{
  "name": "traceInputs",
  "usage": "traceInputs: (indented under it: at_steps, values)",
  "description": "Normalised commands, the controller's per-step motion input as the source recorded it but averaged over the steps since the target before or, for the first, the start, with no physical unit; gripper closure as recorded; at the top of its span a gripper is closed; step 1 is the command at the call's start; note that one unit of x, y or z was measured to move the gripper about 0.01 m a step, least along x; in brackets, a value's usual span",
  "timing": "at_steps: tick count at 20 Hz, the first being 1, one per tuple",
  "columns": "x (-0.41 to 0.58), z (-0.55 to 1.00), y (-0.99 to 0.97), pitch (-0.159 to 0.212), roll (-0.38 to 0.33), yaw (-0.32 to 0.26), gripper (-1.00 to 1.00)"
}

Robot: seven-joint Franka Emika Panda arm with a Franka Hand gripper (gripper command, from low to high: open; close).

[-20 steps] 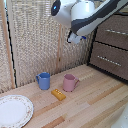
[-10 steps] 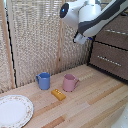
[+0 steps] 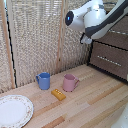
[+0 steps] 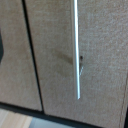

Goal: Propose to navigate your clamp on the clench of the first drawer. Use gentle force to register to the cabinet. Send posterior your swing mandate till over it lurks, a cup of pink essence. Fortify your grip after aiming concentric with the pink cup’s periphery. Manoeuvre the pink towards the cabinet's top. Drop your compression till the cup is resting inside.

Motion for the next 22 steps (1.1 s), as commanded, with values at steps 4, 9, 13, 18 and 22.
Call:
traceInputs:
  at_steps: [4,9,13,18,22]
  values:
    - [-0.153,-0.17,-0.46,0.06,-0.191,0.144,-1.0]
    - [-0.248,-0.13,-0.48,0.075,-0.145,0.136,-1.0]
    - [-0.246,-0.03,-0.58,0.069,-0.107,0.121,-1.0]
    - [-0.241,0.0,-0.61,0.055,-0.074,0.127,-1.0]
    - [-0.209,0.0,-0.57,0.072,-0.057,0.145,-1.0]
